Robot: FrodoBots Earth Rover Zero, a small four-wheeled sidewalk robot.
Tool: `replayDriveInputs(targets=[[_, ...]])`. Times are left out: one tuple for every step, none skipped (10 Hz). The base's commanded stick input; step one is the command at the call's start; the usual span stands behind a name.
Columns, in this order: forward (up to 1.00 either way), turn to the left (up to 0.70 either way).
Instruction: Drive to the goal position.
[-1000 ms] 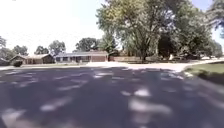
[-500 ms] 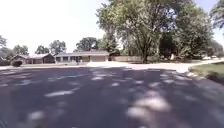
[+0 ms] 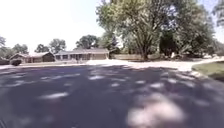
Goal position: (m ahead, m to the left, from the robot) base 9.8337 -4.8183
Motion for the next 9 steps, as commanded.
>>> replayDriveInputs(targets=[[0.70, 0.00], [0.70, 0.00], [0.70, 0.00], [0.70, 0.00], [0.70, 0.00], [0.70, 0.00], [0.70, 0.00], [0.70, 0.00], [0.70, 0.00]])
